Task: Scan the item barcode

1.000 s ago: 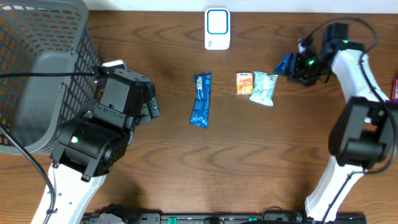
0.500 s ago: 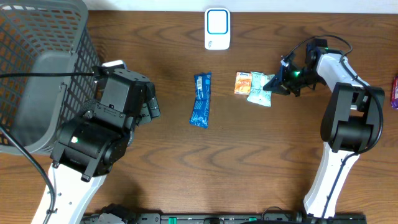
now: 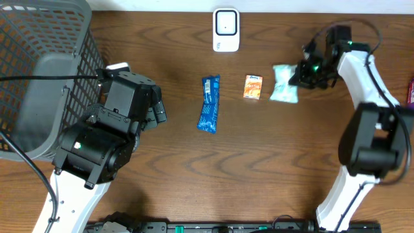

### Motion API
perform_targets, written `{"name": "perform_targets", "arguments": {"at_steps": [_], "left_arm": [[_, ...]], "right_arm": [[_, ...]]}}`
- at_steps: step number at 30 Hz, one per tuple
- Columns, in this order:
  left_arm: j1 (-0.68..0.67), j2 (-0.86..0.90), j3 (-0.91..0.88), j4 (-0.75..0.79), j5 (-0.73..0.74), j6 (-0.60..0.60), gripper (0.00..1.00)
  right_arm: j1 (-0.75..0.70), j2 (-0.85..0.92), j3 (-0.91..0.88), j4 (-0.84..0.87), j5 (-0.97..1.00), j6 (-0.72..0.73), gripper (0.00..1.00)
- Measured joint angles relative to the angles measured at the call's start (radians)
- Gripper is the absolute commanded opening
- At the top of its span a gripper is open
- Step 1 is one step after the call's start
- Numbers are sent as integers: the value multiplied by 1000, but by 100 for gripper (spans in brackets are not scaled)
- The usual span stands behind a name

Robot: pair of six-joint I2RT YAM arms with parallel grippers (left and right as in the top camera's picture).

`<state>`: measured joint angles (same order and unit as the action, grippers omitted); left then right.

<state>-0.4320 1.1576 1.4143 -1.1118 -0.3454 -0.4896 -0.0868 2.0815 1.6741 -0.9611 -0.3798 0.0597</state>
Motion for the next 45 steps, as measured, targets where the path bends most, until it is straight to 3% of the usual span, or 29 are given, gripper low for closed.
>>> {"name": "perform_targets", "arguments": {"at_steps": [7, 14, 21, 28, 30, 31, 35, 45], "left_arm": [[0, 0, 0, 0, 0, 0, 98], [0, 0, 0, 0, 0, 0, 98], [0, 0, 0, 0, 0, 0, 98], [0, 0, 0, 0, 0, 0, 98], [0, 0, 0, 0, 0, 0, 98], [0, 0, 0, 0, 0, 0, 98], [0, 0, 0, 0, 0, 0, 98], [0, 0, 0, 0, 0, 0, 98]], "right_arm": [[150, -182, 1, 0, 475, 33, 1], [295, -158, -2, -21, 1024, 154, 1], [361, -90, -3, -21, 1315, 220, 1], [380, 80, -15, -68, 1364, 262, 4], [399, 121, -23, -80, 1364, 283, 14], [410, 134, -23, -80, 1363, 289, 25], [461, 149, -25, -77, 1342, 307, 36], [505, 149, -23, -50, 1073, 297, 36]]}}
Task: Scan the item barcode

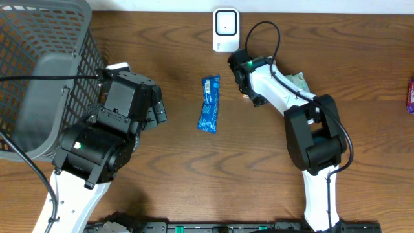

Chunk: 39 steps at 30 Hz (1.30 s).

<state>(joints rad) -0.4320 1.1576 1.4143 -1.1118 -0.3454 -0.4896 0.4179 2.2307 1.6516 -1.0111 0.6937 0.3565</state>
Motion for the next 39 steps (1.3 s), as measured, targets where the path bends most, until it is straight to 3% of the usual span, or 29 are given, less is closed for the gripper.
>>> {"name": "perform_targets", "arguments": {"at_steps": [7, 14, 21, 27, 33, 39], "left_arm": [[0, 0, 0, 0, 0, 0, 98], [0, 0, 0, 0, 0, 0, 98], [0, 0, 0, 0, 0, 0, 98], [0, 0, 0, 0, 0, 0, 98], [0, 0, 0, 0, 0, 0, 98], [0, 0, 0, 0, 0, 0, 98]], "right_arm": [[-69, 0, 103, -63, -208, -60, 38], [-156, -7, 197, -104, -241, -149, 56], [-215, -10, 199, -87, -192, -191, 67], [-259, -10, 199, -44, -255, -211, 61], [-335, -10, 199, -16, -509, -234, 62], [-382, -10, 197, -48, -764, -395, 63]]}}
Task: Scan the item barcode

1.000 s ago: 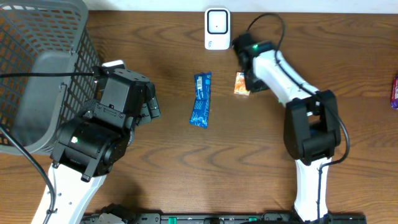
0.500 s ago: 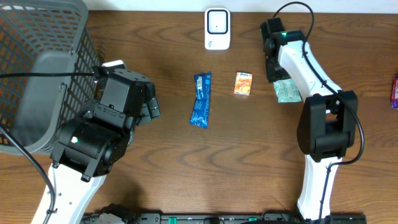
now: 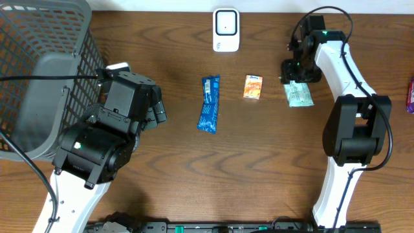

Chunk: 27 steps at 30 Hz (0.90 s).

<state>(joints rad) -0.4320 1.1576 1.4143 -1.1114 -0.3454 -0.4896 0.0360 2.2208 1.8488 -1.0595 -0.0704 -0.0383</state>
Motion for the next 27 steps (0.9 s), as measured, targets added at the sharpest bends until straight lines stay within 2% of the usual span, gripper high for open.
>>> {"name": "perform_targets", "arguments": {"at_steps": [5, 11, 14, 22, 25, 27], "left_arm": [[0, 0, 0, 0, 0, 0, 98], [0, 0, 0, 0, 0, 0, 98], [0, 0, 0, 0, 0, 0, 98], [0, 0, 0, 0, 0, 0, 98], [0, 0, 0, 0, 0, 0, 98], [0, 0, 0, 0, 0, 0, 98]], "right_arm": [[15, 0, -30, 10, -24, -59, 52], [18, 0, -105, -3, -27, -75, 50], [18, -3, -117, -56, -27, -51, 44], [20, -55, -128, -159, -38, 39, 51], [21, -133, -130, -196, -29, 64, 50], [21, -177, -130, -204, 21, 103, 45]]}}
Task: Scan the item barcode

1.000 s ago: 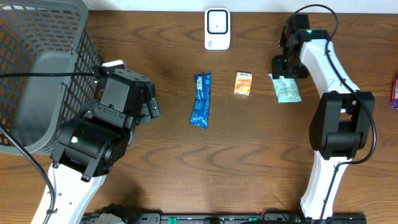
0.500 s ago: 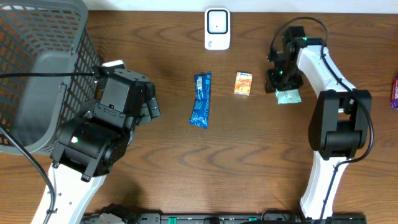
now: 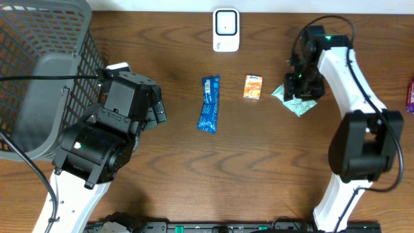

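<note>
A pale green packet (image 3: 296,103) lies tilted on the table right of centre. My right gripper (image 3: 301,84) is over its top edge and looks shut on it. A small orange box (image 3: 253,87) lies to the left of it. Further left is a blue wrapped bar (image 3: 209,103). The white scanner (image 3: 226,29) stands at the far edge, in the middle. My left gripper (image 3: 156,107) rests at the left, away from all the items, with nothing in it. The overhead view does not show how its jaws stand.
A grey wire basket (image 3: 39,71) fills the far left corner, just behind the left arm. A purple item (image 3: 410,94) shows at the right edge. Brown wooden table (image 3: 213,168) runs to the front.
The right gripper has moved slightly toward the front. The green packet beneath it has turned to a diamond-like tilt and sits a little lower. The left arm has not moved.
The right gripper first stood beside the green packet at the right. Then the right arm reached left, with its gripper by the orange box below the scanner. Later it was back over the packet, and now it holds the packet, which has turned.
</note>
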### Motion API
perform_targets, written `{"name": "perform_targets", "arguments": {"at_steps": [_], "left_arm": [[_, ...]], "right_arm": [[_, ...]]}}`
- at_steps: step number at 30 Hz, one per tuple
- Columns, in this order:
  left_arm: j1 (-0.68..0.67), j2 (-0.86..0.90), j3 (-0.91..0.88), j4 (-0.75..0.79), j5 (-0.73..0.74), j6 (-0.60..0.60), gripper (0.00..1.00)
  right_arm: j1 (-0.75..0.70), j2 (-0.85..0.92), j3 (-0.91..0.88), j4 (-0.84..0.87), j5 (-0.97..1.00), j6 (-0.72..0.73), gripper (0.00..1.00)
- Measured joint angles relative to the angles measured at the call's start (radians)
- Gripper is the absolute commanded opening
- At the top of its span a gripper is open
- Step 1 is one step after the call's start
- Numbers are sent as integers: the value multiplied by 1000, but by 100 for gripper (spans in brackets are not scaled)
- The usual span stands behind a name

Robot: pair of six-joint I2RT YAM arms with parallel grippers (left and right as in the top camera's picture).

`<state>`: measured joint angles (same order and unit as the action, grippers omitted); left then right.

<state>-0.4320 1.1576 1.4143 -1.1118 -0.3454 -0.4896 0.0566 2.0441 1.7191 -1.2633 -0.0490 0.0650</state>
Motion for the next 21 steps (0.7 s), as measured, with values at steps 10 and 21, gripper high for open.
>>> {"name": "perform_targets", "arguments": {"at_steps": [10, 21], "left_arm": [[0, 0, 0, 0, 0, 0, 98], [0, 0, 0, 0, 0, 0, 98]], "right_arm": [[-47, -42, -45, 146, 226, 204, 11], [-78, -43, -345, 465, 25, 150, 1]]}}
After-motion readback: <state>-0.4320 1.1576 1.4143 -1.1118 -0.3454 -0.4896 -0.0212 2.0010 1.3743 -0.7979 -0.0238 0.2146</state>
